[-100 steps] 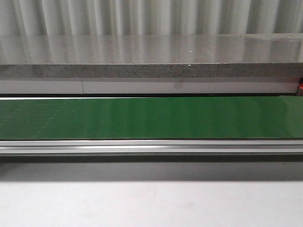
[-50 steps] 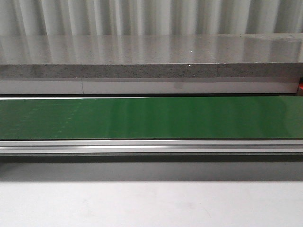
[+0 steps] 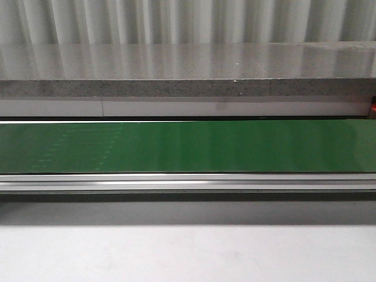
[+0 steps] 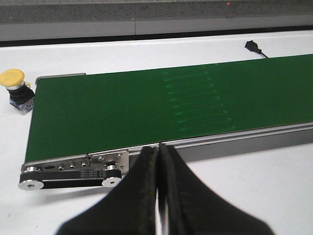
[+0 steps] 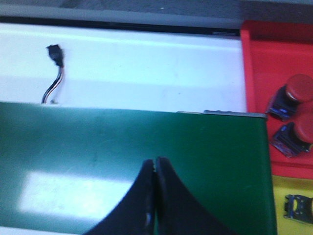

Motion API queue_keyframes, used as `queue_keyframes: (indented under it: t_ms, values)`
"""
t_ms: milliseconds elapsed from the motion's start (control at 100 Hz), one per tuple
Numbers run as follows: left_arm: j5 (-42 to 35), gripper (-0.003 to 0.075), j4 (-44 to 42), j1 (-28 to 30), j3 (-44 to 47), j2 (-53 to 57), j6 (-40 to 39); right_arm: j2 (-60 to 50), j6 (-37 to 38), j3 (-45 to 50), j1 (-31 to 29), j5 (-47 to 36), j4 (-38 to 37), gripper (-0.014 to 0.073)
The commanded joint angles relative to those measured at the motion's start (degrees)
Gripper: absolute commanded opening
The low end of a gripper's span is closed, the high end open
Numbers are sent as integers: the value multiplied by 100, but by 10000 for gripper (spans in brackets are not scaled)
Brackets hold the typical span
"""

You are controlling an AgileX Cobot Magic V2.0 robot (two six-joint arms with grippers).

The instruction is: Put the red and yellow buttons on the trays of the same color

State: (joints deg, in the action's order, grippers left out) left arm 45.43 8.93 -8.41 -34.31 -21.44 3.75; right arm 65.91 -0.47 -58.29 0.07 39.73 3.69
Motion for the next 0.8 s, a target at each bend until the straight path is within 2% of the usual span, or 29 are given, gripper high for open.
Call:
queue_keyframes:
  t_ms: [0,310,500,790]
  values:
    - [-406,-20,73,-38,-135,-34,14,-319,-238,33,292,-337,-30,-67]
    - [-448,-20,73,-38,-135,-34,14,-1388,-255,1180,1003,-756,-30,-67]
    - [-448,-20,73,-38,-135,-34,14,-2379,-255,1954,1048,-1053,-30,-67]
    - [-453,-20,73,-38,-135,-34,14,-3938,-255,2765,1048,-976,-30,-67]
